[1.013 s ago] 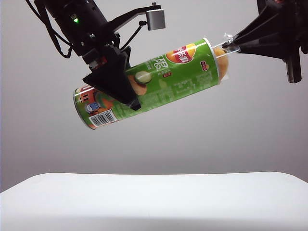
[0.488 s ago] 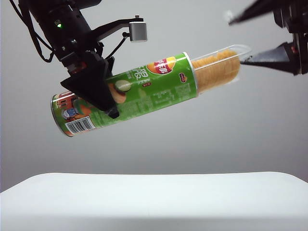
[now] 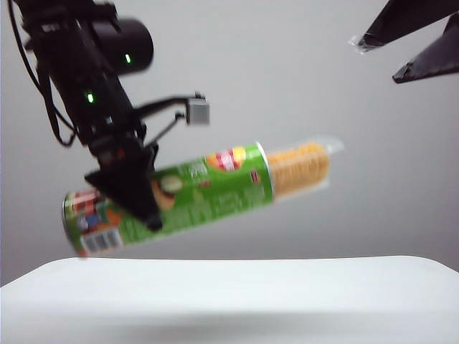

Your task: Pick up the green tub of chips from the desk, pull out the transparent container with the chips inside partially, and then place the chips back on the desk.

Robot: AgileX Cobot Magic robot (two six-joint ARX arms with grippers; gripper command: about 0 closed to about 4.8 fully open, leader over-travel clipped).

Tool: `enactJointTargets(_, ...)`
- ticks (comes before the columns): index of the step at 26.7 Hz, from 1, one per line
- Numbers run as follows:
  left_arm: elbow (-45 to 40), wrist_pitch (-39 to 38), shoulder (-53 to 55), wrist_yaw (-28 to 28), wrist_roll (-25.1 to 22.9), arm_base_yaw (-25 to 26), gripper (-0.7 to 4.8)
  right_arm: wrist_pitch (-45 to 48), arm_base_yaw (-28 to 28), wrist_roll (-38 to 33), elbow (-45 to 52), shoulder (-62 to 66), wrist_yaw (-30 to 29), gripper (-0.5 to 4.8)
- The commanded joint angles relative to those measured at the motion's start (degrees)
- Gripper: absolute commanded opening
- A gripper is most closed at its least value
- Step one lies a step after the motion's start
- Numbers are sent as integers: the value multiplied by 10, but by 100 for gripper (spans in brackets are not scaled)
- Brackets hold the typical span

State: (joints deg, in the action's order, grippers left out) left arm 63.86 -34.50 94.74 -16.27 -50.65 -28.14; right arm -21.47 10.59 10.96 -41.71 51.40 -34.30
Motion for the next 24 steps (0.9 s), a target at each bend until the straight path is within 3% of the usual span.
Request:
enactJointTargets(1, 1, 22, 45, -21, 5, 0, 276, -61, 37, 31, -1, -29, 103, 479)
enactJointTargets(6, 2, 52, 116, -18, 6, 0, 276, -119, 38, 12, 0, -37, 102, 479)
enactJointTargets(11, 2, 55, 144, -8, 7, 0, 277, -122, 38, 12, 1, -37, 101, 479)
enactJointTargets(17, 2, 29, 149, 39, -45, 0, 287, -128, 38, 12, 1, -37, 97, 479)
enactJointTargets(24, 2, -7, 183, 36, -75, 0, 332, -130, 38, 10, 1, -37, 83, 479)
